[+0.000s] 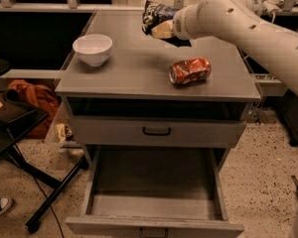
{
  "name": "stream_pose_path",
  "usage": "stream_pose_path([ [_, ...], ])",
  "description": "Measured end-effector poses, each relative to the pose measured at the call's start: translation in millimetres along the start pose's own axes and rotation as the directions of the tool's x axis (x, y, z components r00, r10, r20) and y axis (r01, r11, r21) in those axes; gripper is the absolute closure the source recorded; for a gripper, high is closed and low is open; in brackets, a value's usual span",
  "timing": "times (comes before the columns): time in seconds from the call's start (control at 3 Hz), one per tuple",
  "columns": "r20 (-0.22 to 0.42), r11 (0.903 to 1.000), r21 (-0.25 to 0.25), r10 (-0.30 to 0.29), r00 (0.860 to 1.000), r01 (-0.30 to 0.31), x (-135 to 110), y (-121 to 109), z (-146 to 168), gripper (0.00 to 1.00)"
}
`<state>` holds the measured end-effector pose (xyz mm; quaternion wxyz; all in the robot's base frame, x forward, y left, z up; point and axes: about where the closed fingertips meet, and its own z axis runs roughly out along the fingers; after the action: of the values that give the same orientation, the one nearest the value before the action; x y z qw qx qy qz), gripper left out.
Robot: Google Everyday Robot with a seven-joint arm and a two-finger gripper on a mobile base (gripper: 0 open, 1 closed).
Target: Place blue chip bag into middle drawer
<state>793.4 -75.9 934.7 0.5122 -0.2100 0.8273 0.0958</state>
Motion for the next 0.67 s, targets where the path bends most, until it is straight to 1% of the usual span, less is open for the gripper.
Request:
stream_pose_path([
  [0.33, 0.017, 0.9998, 0.007, -0.017, 1.0, 0.017, 0.3, 8.0, -47.2, 1.0],
  [0.67, 0.018, 0.9995, 0.017, -0.027, 0.999, 0.027, 3.4, 20.7, -95.6, 1.0],
])
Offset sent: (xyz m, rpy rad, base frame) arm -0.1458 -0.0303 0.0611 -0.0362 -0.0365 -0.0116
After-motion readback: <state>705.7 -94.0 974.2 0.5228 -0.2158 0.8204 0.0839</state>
